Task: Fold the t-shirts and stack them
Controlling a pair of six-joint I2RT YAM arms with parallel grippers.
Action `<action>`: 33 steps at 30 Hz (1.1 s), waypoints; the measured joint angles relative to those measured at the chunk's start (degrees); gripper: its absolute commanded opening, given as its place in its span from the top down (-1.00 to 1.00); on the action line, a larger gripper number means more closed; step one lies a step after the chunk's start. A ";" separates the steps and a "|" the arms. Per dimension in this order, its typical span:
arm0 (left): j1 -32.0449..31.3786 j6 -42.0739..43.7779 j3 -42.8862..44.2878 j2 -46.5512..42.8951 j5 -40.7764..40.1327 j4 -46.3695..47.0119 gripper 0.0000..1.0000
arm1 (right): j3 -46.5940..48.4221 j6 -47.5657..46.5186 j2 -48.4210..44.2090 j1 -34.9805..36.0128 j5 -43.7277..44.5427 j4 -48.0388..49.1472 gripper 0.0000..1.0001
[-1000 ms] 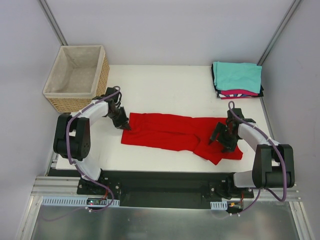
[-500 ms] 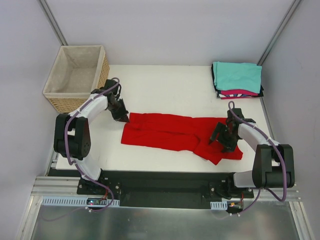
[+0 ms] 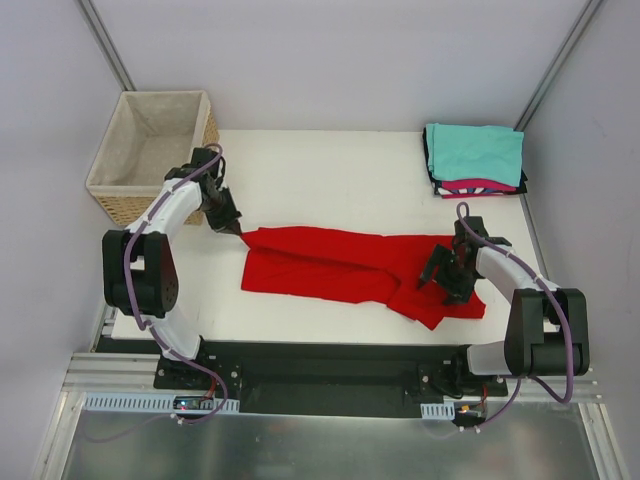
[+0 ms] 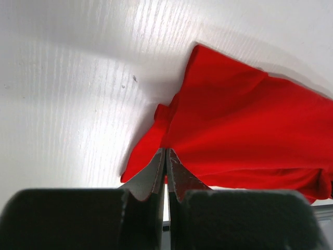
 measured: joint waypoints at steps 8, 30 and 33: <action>-0.72 0.37 -3.91 0.00 0.02 -0.28 1.00 | 0.00 0.00 0.00 0.00 0.00 0.00 -0.59; -2.95 -2.69 -15.41 -2.16 0.37 1.40 -0.29 | -0.57 0.09 -1.27 0.00 0.42 0.31 -0.60; -2.95 -2.69 -11.61 -3.65 0.44 0.22 -0.29 | -0.72 0.07 -2.03 0.20 0.98 0.24 -0.60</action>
